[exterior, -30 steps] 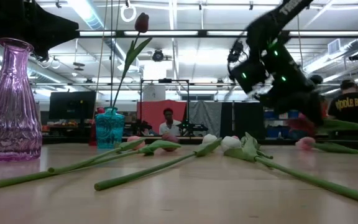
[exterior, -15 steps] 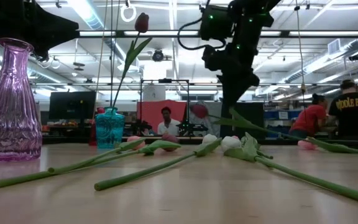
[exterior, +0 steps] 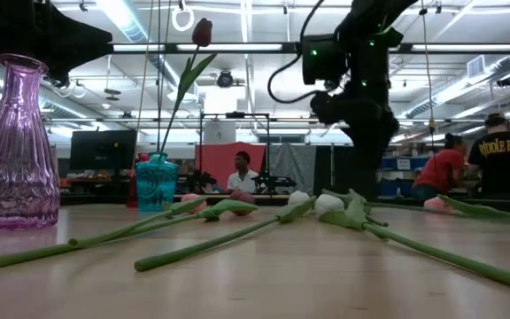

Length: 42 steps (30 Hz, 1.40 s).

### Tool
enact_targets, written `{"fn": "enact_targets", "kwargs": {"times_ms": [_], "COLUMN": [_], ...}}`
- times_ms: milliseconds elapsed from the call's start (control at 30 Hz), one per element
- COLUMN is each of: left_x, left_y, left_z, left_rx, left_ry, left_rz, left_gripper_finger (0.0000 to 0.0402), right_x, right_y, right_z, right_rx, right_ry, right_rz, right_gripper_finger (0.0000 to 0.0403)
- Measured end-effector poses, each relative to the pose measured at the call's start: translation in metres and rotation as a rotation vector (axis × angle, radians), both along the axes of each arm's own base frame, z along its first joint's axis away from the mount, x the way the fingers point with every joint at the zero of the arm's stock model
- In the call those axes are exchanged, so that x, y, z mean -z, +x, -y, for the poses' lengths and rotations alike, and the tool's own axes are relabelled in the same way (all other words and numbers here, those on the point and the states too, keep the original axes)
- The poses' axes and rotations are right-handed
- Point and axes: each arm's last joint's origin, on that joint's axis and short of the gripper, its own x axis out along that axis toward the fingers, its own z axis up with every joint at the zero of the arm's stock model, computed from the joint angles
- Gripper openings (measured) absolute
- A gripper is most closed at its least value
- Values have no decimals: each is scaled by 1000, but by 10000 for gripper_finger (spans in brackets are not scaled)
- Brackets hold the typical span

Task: Sort flowers into vase by color
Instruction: Put the right red flower into the blue vase

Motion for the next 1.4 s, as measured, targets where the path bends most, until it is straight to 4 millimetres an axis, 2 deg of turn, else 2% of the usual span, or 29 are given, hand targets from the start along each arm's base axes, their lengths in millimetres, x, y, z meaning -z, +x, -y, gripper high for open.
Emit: {"fn": "enact_targets", "kwargs": {"times_ms": [267,767,1133,1400], "left_x": [0,0,-1,-1], "left_y": [0,0,0,0], "left_z": [0,0,0,0], "left_rx": [0,0,0,0], "left_ry": [0,-2,-5,-5], "left_rz": [0,2,8,7], "left_gripper_finger": [182,182,182,182], "right_x": [24,38,51,50], "right_y": [-1,1,-6,-6], "right_z": [-22,-38,-39,-39], "right_rx": [62,115,124,96], "right_ry": [159,110,110,143], "right_rz": [70,125,126,118], "right_gripper_finger": [178,151,76,13]}}
